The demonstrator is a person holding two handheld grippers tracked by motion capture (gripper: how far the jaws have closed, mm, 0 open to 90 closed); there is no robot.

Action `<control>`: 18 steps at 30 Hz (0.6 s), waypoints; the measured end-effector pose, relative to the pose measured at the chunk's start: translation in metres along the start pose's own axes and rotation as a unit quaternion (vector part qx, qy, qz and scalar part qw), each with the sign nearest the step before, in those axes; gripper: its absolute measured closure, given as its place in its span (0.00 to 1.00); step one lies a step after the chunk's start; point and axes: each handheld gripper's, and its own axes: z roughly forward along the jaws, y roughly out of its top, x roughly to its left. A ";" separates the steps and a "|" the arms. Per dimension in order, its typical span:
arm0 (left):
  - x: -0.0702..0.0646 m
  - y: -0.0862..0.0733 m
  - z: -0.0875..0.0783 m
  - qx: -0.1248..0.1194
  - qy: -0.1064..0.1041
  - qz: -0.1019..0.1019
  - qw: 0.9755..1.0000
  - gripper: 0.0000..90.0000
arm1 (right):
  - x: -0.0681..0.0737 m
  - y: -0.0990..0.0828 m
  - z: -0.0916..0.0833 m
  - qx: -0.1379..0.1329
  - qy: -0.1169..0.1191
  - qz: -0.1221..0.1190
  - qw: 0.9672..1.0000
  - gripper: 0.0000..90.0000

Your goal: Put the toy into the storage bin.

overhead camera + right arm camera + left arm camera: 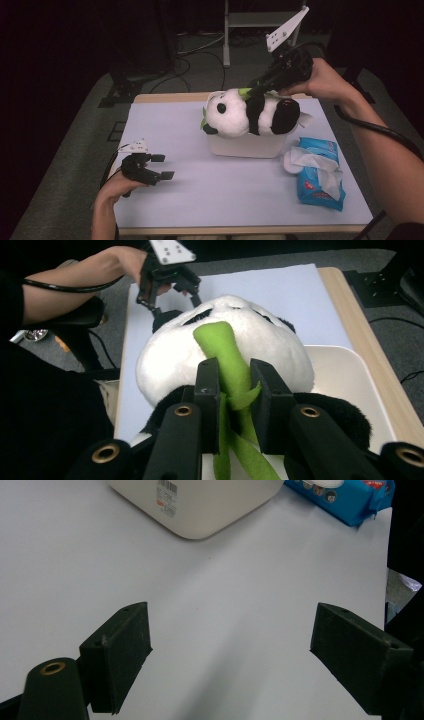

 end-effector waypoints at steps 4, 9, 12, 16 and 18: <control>0.003 -0.002 -0.002 -0.001 0.003 -0.003 1.000 0.17 | -0.015 -0.001 0.001 0.000 -0.005 0.005 1.000 0.83; 0.003 -0.003 -0.006 -0.007 0.006 -0.006 1.000 0.17 | -0.036 -0.006 0.006 -0.002 -0.011 0.017 1.000 0.83; 0.004 -0.002 -0.007 -0.009 0.005 -0.003 1.000 0.17 | -0.043 -0.008 0.009 -0.004 -0.011 0.021 1.000 0.83; 0.003 -0.002 -0.005 -0.006 0.006 -0.002 1.000 0.17 | -0.055 -0.013 0.018 -0.005 -0.006 0.024 1.000 0.83; 0.003 -0.003 -0.005 -0.005 0.005 -0.001 1.000 0.17 | -0.063 -0.019 0.027 -0.001 -0.002 0.033 0.999 0.83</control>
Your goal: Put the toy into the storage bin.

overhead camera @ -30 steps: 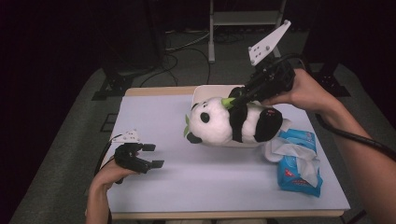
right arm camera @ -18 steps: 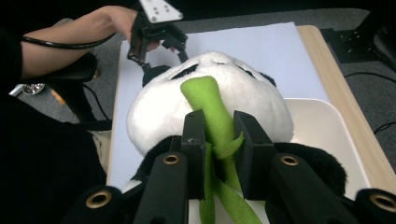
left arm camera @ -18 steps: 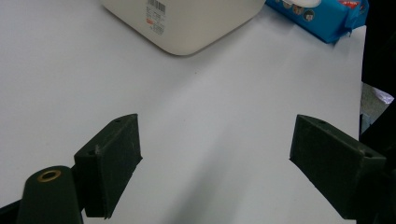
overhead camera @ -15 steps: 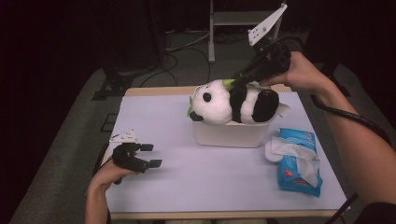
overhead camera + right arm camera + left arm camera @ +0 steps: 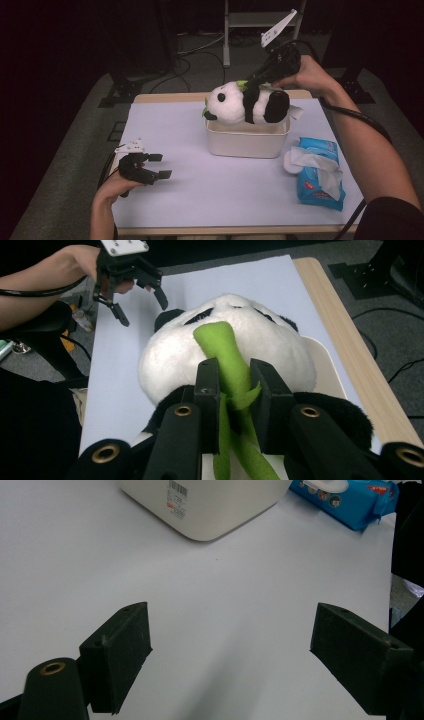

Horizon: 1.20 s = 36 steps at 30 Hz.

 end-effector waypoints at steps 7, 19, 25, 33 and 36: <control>0.001 -0.001 -0.002 -0.002 0.002 -0.004 1.000 0.17 | -0.018 -0.014 0.017 0.007 0.005 0.019 1.000 0.83; 0.003 -0.002 0.000 0.005 0.001 -0.004 1.000 0.17 | -0.041 -0.036 0.041 0.019 0.014 0.043 0.999 0.83; 0.003 -0.002 0.000 0.003 0.000 -0.007 1.000 0.17 | -0.048 -0.048 0.054 0.020 0.017 0.057 0.998 0.83; 0.002 -0.003 0.002 0.003 -0.001 -0.009 1.000 0.17 | -0.052 -0.069 0.087 0.042 0.031 0.070 0.996 0.83; 0.003 -0.003 0.001 0.003 0.000 -0.007 1.000 0.17 | -0.052 -0.073 0.092 0.045 0.036 0.072 0.996 0.83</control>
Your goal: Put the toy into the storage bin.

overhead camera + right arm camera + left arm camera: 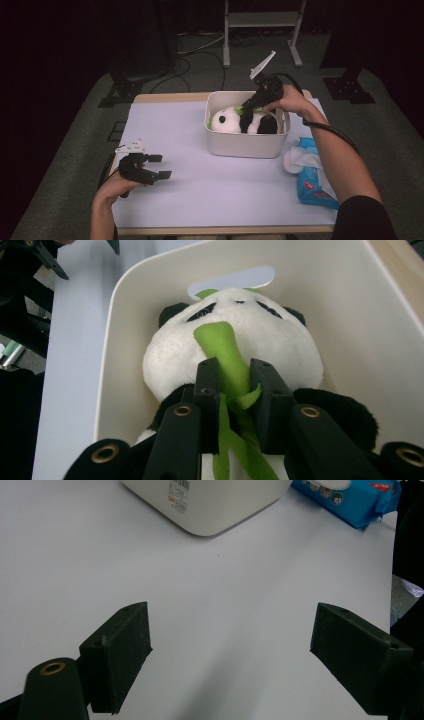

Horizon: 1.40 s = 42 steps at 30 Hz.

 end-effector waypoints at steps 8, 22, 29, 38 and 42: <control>-0.001 0.000 0.001 0.001 0.000 0.000 1.000 0.17 | -0.002 -0.011 0.016 0.021 0.001 0.009 1.000 0.82; -0.002 0.001 0.001 0.003 0.000 0.002 1.000 0.16 | -0.001 -0.023 0.009 0.010 0.002 0.038 0.999 0.69; -0.003 0.002 0.003 0.008 0.006 0.002 1.000 0.11 | 0.005 -0.028 -0.004 -0.002 -0.005 0.043 0.999 0.64; -0.004 0.001 0.004 0.010 0.008 0.004 1.000 0.11 | 0.015 -0.035 -0.021 -0.029 -0.010 0.046 0.998 0.60; -0.004 0.001 0.004 0.010 0.011 0.005 1.000 0.11 | 0.020 -0.037 -0.030 -0.038 -0.013 0.047 0.998 0.57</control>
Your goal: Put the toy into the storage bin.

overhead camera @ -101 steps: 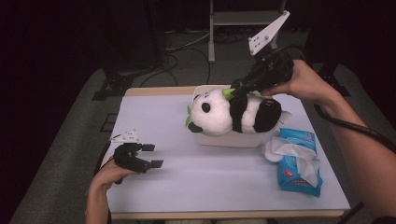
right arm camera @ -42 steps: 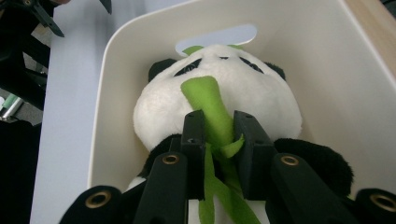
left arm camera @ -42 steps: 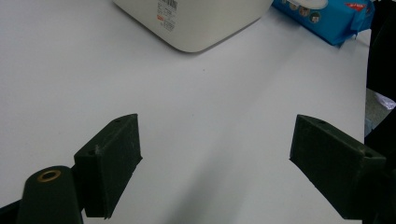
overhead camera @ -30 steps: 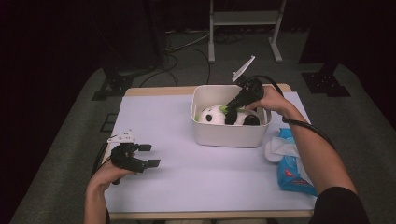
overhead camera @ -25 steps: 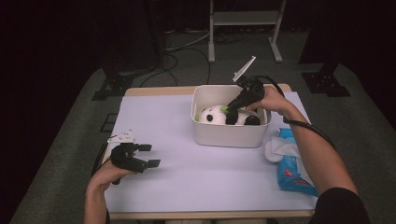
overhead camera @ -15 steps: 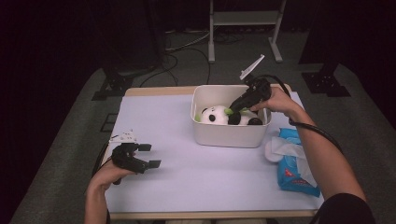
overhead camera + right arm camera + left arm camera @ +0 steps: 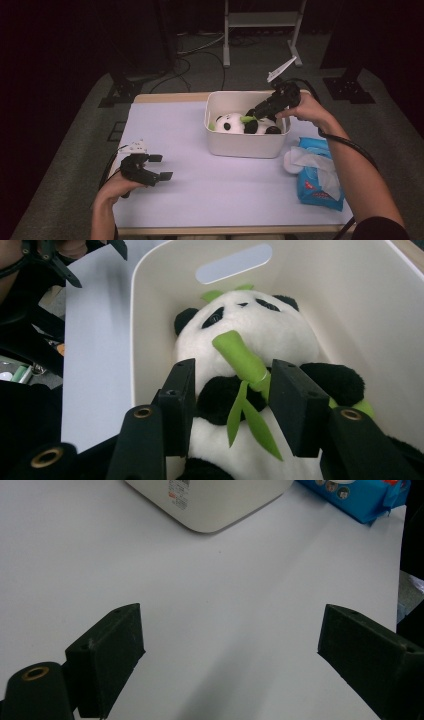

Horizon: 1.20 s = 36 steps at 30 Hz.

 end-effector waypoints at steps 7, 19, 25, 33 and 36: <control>0.000 0.000 0.000 -0.002 0.003 -0.001 1.000 0.10 | 0.009 -0.005 -0.013 -0.015 -0.008 0.002 1.000 0.50; -0.001 0.001 0.002 -0.001 0.003 0.002 1.000 0.10 | 0.023 -0.019 -0.035 -0.033 -0.018 0.003 0.999 0.45; -0.002 0.001 0.003 0.007 0.005 0.006 1.000 0.10 | 0.028 -0.027 -0.042 -0.039 -0.021 0.005 0.999 0.45; -0.004 0.001 0.004 0.007 0.005 0.006 1.000 0.10 | 0.033 -0.038 -0.046 -0.046 -0.025 0.006 0.999 0.45; -0.005 0.001 0.005 0.009 0.004 0.007 1.000 0.10 | 0.034 -0.042 -0.048 -0.046 -0.026 0.008 0.999 0.45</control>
